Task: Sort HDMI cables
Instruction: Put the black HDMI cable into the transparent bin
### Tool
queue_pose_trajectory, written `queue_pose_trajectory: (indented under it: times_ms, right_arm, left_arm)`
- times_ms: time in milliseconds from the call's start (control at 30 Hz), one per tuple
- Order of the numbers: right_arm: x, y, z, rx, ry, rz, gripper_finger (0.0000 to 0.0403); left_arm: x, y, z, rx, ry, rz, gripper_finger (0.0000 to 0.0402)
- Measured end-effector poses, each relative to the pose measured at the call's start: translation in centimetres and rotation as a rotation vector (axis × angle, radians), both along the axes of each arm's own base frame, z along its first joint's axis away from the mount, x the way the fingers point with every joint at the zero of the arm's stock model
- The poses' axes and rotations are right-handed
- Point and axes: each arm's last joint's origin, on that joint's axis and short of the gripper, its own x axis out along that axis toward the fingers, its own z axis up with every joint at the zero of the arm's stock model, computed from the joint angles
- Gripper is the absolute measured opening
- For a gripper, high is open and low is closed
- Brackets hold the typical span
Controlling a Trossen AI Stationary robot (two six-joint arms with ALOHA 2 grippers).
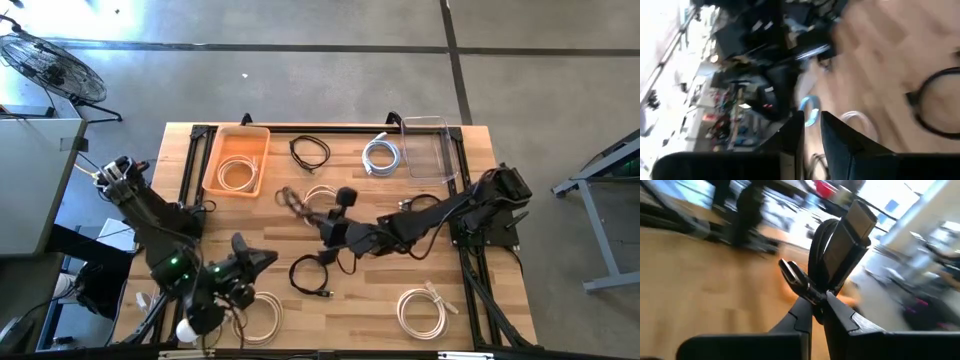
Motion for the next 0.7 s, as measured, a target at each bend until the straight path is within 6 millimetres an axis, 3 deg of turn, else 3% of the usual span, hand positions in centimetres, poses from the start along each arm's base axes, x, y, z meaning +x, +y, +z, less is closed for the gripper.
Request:
queue_pose_trajectory:
  times_ms: [167,367,533,700]
  right_arm:
    - [-3.1,0.3,1.0,-0.128,0.07,-0.254,0.0015]
    - [-9.0,-0.5,3.9,-0.101,0.01,-0.423,0.0015]
    - [-14.4,-3.8,6.0,0.066,-0.076,-0.539,0.0015]
    - [-18.5,-8.2,6.5,0.298,-0.048,-0.731,0.0015]
  left_arm:
    - [-1.6,-0.6,-0.6,-0.038,0.024,-0.021,0.006]
    - [-2.7,-0.1,-1.4,-0.109,0.077,0.008,0.006]
    - [-2.9,0.2,-1.7,-0.152,0.118,0.02,0.006]
    - [-2.9,0.2,-1.7,-0.162,0.114,0.024,0.006]
